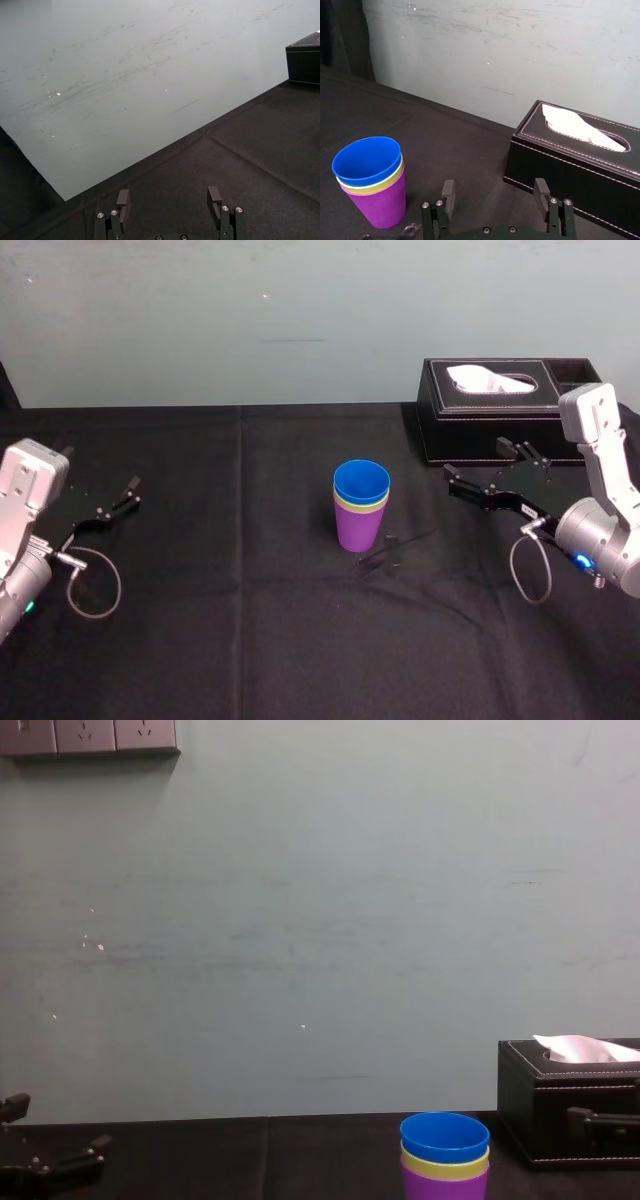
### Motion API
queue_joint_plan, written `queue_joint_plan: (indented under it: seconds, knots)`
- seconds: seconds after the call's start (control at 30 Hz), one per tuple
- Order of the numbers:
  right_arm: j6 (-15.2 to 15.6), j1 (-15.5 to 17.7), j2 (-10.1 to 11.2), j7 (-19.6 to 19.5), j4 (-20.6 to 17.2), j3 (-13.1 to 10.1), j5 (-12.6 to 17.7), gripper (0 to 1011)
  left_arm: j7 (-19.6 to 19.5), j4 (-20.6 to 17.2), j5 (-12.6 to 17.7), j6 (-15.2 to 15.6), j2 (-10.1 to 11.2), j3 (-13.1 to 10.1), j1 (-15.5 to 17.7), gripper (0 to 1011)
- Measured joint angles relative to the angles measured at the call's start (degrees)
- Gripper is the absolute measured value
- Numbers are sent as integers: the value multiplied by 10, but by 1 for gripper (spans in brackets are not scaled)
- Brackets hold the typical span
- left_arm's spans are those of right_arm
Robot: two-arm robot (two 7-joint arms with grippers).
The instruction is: Stack the three plastic cups sequentially using one hand.
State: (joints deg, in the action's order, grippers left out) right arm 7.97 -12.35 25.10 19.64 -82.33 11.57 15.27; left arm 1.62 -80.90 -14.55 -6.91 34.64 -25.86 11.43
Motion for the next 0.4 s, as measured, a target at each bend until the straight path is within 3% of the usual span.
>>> queue_joint_plan:
  seconds: [0.4]
  knots:
    - [1, 0, 0, -1, -1, 0, 0, 1000, 0, 0, 0, 0, 0, 0, 0, 1010]
